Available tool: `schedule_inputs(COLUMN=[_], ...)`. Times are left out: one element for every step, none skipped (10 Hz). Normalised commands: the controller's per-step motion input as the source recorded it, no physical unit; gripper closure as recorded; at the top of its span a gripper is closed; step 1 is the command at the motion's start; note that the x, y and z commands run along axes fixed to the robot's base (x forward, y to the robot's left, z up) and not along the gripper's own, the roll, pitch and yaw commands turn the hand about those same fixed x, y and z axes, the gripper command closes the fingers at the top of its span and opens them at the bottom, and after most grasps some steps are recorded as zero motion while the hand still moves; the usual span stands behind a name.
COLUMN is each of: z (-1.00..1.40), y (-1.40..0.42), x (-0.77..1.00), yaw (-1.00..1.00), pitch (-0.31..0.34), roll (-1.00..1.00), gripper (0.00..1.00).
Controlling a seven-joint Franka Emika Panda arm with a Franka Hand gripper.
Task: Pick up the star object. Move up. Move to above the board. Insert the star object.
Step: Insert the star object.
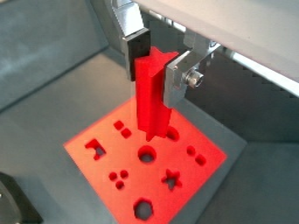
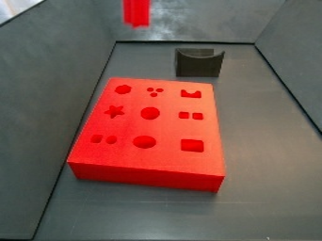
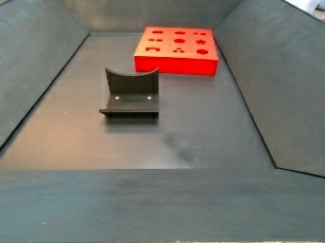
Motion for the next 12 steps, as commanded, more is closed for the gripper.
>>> schedule_inputs(z=[-0.83, -0.88, -0.89, -0.91, -0.95, -0.98, -0.88, -0.75, -0.68, -0.53, 0.00, -0.06], y=[0.00, 0.00, -0.02, -0.06, -0.05, -0.06, -0.07, -0.07, -0.12, -0.09, 0.00, 0.00], x=[-0.41, -0.33, -0.29, -0.29, -0.26, -0.23, -0.20, -0.19, -0.25, -0.22, -0.01, 0.00], yaw=[0.00, 0.00, 0.00, 0.00, 0.00, 0.00, 0.00, 0.03, 0.23, 0.30, 0.00, 0.00], pitch=[-0.174, -0.191, -0.203, -0.189, -0.166, -0.154, -0.139, -0.104, -0.031, -0.034, -0.021, 0.000], roll=[0.03, 0.03, 0.01, 0.00, 0.00, 0.00, 0.00, 0.04, 0.11, 0.07, 0.00, 0.00], gripper=[1.00, 1.00, 1.00, 1.00, 1.00, 1.00, 1.00, 1.00, 1.00, 1.00, 1.00, 1.00])
